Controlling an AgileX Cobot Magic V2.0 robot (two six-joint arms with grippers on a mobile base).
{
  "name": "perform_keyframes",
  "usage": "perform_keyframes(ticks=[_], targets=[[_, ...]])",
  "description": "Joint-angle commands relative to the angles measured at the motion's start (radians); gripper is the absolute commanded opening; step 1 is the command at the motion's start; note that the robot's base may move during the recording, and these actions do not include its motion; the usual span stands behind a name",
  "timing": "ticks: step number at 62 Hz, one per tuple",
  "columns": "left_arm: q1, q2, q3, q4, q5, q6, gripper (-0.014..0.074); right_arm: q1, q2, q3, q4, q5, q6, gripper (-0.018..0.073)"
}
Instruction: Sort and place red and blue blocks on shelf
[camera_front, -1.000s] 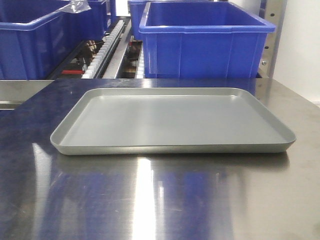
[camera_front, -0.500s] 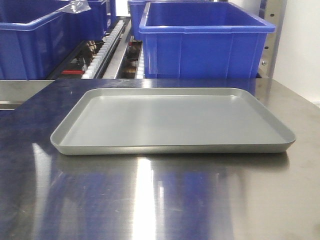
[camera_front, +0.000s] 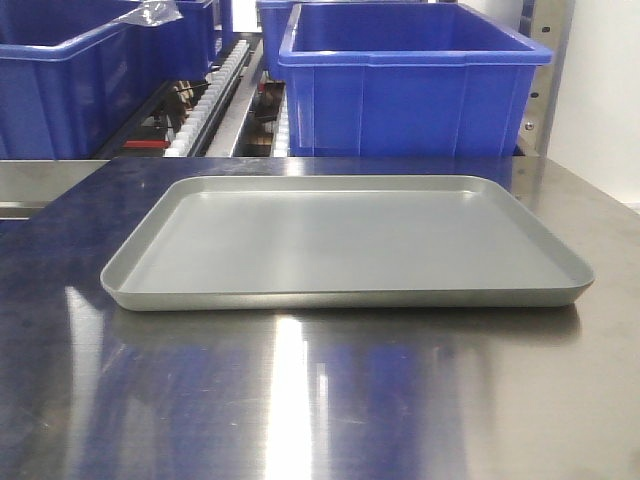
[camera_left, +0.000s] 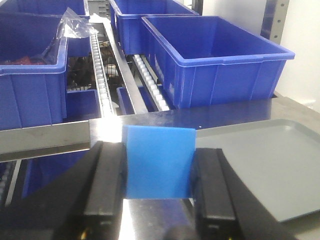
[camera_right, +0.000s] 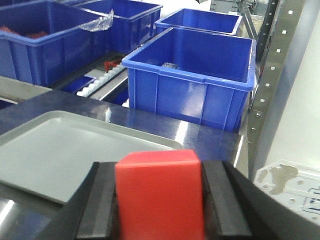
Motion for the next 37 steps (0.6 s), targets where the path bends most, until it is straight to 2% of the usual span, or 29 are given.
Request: perform_keyframes(ticks=[1,17,26,37], targets=[[0.0,0.007,-0.011,-0.003,-0.111,-0.002,0.0084,-0.002,0.01,-0.005,-0.005,-0.136,0.036,0.0052],[0.0,0.007,0.032,-0.003,-0.269,-0.002,0.0084,-0.002,0.01,0.016,-0.007,-0.216,0.035,0.0052],[0.0,0.007,0.047,-0.003,-0.288,-0.002,0.0085,-0.002,0.01,0.022,-0.056,-0.238,0.035,0.0052],[0.0,0.007,0.063,-0.003,-0.295,-0.002,0.0084,-0.002,0.01,0.022,-0.061,-0.237,0.035,0.0052]])
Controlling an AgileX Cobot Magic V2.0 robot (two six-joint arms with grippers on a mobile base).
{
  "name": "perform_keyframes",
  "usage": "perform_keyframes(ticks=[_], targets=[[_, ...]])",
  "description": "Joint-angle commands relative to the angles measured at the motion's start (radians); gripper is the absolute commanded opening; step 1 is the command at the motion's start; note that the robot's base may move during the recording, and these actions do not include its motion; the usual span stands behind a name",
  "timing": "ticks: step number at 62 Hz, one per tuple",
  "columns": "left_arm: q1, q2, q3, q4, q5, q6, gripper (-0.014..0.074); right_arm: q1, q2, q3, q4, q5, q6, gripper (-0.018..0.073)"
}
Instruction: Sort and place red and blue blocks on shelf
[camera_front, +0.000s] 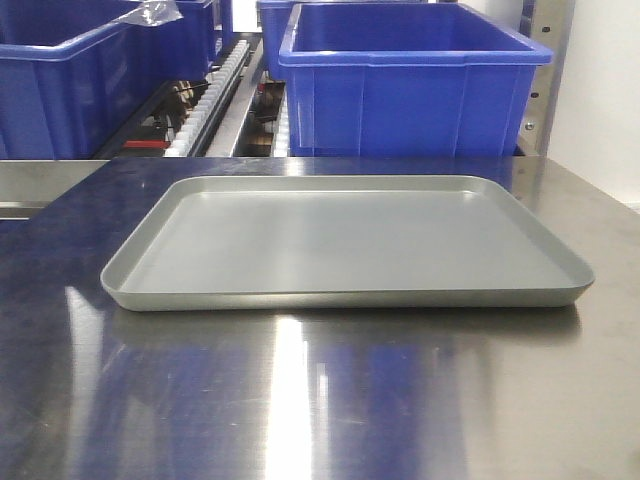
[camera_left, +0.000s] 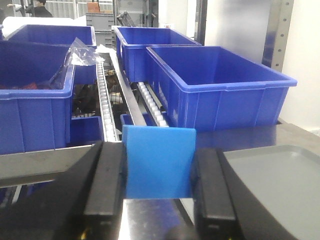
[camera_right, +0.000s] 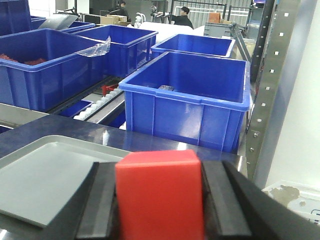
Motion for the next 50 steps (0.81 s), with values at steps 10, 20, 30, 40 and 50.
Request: perform_keyframes(ticks=[10,20,30,40,50], targets=[[0.0,0.007,-0.02,-0.003,-0.109,-0.002,0.0084,-0.002,0.01,-0.008,-0.035,-0.095,-0.003,0.0052],[0.0,0.007,0.014,-0.003,-0.12,-0.002,0.0084,-0.002,0.01,0.033,-0.036,-0.11,-0.003,0.0052],[0.0,0.007,0.016,-0.003,-0.147,-0.002,0.0085,-0.002,0.01,0.033,-0.036,-0.164,-0.003,0.0052],[0.0,0.007,0.016,-0.008,-0.15,-0.002,0.0084,-0.002,0.01,0.033,-0.036,-0.206,-0.003,0.0052],[0.0,0.007,0.016,-0.008,-0.15,-0.002,0.0085,-0.002,0.01,0.033,-0.036,-0.204,-0.003,0.0052]])
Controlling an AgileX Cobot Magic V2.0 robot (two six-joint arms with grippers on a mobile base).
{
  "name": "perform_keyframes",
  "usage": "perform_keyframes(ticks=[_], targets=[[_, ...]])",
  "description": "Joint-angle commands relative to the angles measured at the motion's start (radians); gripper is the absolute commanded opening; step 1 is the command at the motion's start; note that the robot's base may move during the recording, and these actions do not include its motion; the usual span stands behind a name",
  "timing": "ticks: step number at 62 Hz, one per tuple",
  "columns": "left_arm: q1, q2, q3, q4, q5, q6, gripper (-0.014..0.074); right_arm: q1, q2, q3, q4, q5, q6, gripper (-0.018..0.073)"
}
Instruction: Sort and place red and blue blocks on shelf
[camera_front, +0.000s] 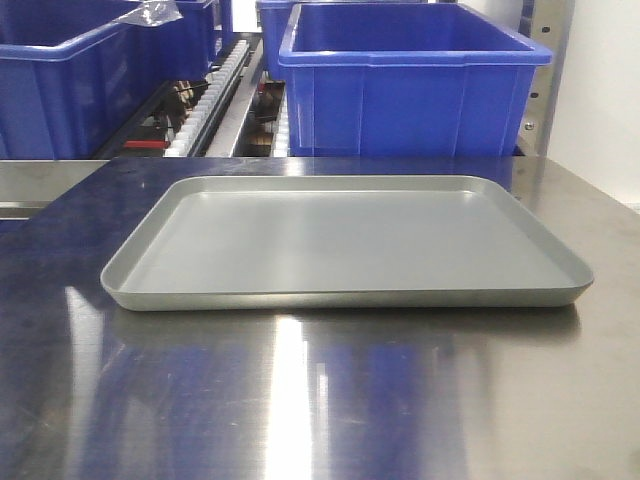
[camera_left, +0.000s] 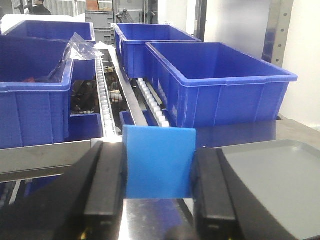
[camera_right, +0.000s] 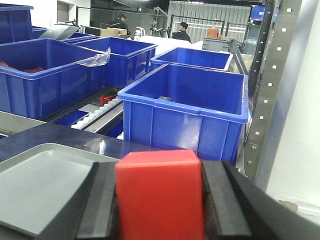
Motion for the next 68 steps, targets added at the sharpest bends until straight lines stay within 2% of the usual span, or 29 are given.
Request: perform_keyframes(ticks=[1,14,68], targets=[[-0.006,0.007,-0.03,-0.007,-0.099,-0.002,0.0085,-0.002,0.01,-0.026,-0.012,-0.098,-0.003,0.0052],[-0.006,0.007,-0.03,-0.007,-0.133,-0.002,0.0085,-0.002,0.01,-0.026,-0.012,-0.103,-0.003,0.0052],[-0.006,0.007,-0.03,-0.007,-0.133,-0.002,0.0085,-0.002,0.01,-0.026,-0.012,-0.098,-0.003,0.0052]])
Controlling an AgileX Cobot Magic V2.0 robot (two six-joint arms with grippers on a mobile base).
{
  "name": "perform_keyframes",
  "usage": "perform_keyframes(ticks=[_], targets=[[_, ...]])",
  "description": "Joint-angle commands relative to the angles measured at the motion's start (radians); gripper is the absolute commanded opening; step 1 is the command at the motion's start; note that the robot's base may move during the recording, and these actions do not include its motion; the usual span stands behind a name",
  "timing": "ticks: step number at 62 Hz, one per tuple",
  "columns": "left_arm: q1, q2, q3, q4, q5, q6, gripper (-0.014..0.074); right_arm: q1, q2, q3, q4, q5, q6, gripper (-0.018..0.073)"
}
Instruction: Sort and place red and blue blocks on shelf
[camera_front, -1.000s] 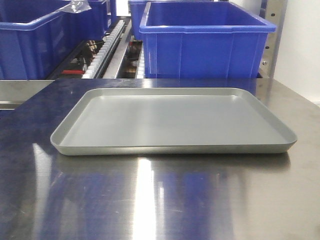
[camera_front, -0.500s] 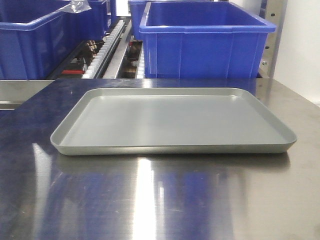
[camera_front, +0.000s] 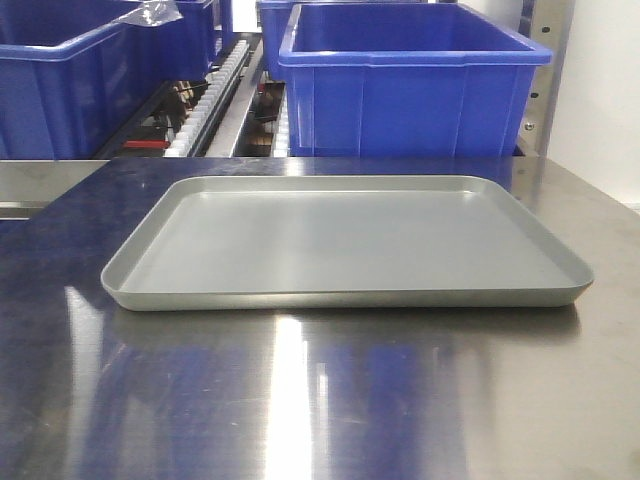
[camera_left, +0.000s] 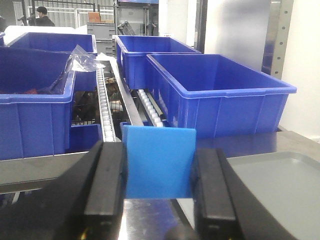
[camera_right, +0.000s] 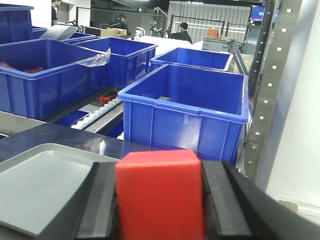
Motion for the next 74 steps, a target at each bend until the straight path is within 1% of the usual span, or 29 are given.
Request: perform_keyframes(ticks=[1,74], targets=[[-0.006,0.007,-0.03,-0.005,-0.093,-0.002,0.0085,-0.002,0.01,-0.026,-0.012,-0.096,-0.003,0.0052],[-0.006,0.007,-0.024,-0.005,-0.098,-0.002,0.0085,-0.002,0.01,-0.026,-0.012,-0.096,-0.003,0.0052]])
